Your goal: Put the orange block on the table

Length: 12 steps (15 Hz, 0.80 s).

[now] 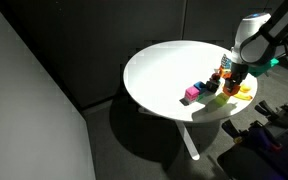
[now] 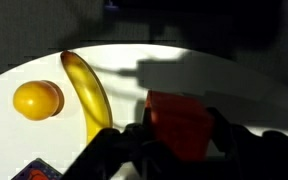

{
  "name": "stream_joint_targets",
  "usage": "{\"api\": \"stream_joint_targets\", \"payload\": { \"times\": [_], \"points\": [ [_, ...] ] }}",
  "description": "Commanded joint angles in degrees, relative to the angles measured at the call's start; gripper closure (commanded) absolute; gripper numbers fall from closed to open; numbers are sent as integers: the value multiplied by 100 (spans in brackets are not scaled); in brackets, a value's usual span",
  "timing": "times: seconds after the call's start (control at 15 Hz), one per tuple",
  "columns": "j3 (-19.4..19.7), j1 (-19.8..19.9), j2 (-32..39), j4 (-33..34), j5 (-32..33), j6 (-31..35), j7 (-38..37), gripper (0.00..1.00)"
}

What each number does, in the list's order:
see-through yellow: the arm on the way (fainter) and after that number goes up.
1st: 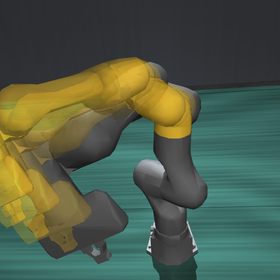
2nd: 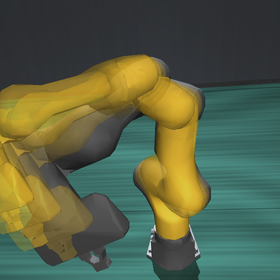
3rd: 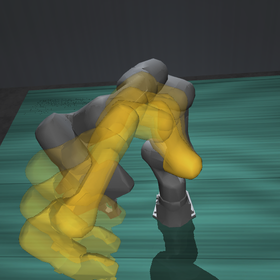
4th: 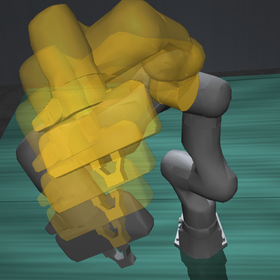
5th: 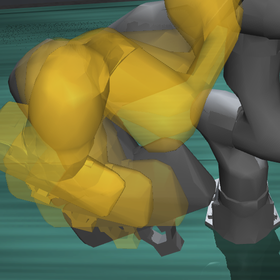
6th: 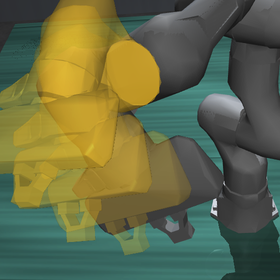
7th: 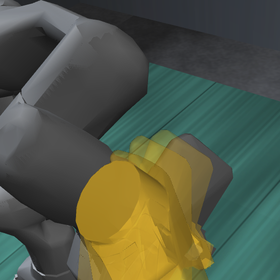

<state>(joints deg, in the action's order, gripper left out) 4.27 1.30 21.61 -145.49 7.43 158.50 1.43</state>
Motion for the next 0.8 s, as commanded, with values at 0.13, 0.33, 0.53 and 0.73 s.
{"api": "stream_joint_targets", "payload": {
  "times": [0.13,0.33,0.53,0.73],
  "points": [
    [38,25,160,108,42,94,106,69],
    [44,26,243,172,41,84,104,69],
    [52,18,331,252,42,65,95,69],
    [51,12,422,332,39,50,91,69]
  ]
}}
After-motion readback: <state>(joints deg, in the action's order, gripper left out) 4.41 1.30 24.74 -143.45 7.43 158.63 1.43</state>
